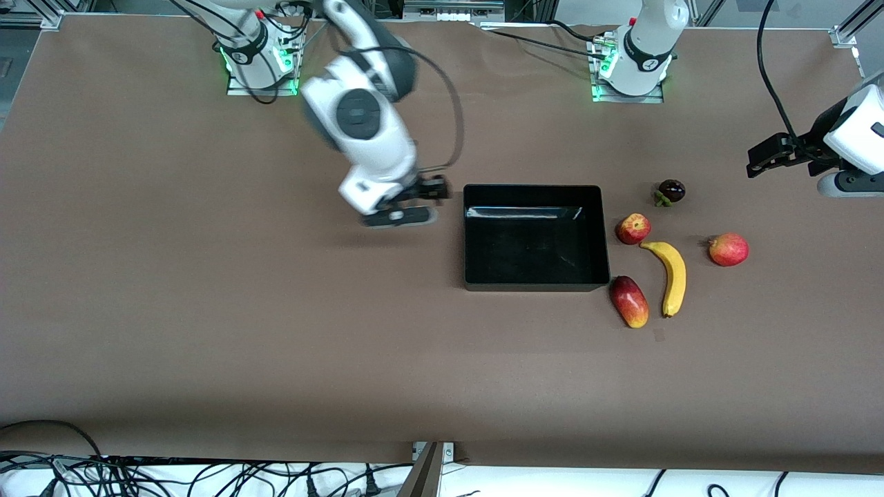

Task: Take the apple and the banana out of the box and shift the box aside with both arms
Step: 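Reach the right gripper to the rim of the black tray, then close the right gripper on the tray rim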

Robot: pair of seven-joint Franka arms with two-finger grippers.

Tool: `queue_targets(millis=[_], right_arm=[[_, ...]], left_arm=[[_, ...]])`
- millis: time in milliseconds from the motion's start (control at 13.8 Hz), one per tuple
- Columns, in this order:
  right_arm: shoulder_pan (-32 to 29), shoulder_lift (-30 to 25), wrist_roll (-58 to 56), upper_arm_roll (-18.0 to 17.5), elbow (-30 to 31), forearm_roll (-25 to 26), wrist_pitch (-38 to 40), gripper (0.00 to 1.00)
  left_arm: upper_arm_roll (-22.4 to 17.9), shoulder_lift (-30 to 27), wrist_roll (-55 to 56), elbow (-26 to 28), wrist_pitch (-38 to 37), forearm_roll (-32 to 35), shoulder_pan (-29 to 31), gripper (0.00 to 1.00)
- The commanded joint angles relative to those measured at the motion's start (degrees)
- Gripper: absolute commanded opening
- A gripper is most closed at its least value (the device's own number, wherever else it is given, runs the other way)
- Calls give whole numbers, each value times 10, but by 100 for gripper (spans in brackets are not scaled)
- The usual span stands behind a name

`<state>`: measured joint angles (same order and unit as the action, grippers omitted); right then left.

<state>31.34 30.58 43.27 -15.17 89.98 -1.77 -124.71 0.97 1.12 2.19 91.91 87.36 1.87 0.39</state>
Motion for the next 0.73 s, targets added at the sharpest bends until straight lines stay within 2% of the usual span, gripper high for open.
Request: queue_targets(millis=[0,145,364,436,509,655], right_arm=[[52,76,65,9,-69,21,-45,100],[83,105,92,25,-71,57,-80,100],[87,130,89,32,-71,93,-90,98],[87,135,88,32,-71,102,-92,88],[87,143,86,32,-71,112,-94,67],[86,152,81,33,-72,121,-95,15]], left_arm=[[0,0,1,12,-5,-6,-1,100],[0,1,1,12,-6,-11,-1,100],[0,12,2,13,-10,-13,-2,100],[-1,12,2,13,-11,-13,-2,100],[0,12,2,13,-15,-13,-2,100],[-1,12,2,12,-16,-13,-1,100]])
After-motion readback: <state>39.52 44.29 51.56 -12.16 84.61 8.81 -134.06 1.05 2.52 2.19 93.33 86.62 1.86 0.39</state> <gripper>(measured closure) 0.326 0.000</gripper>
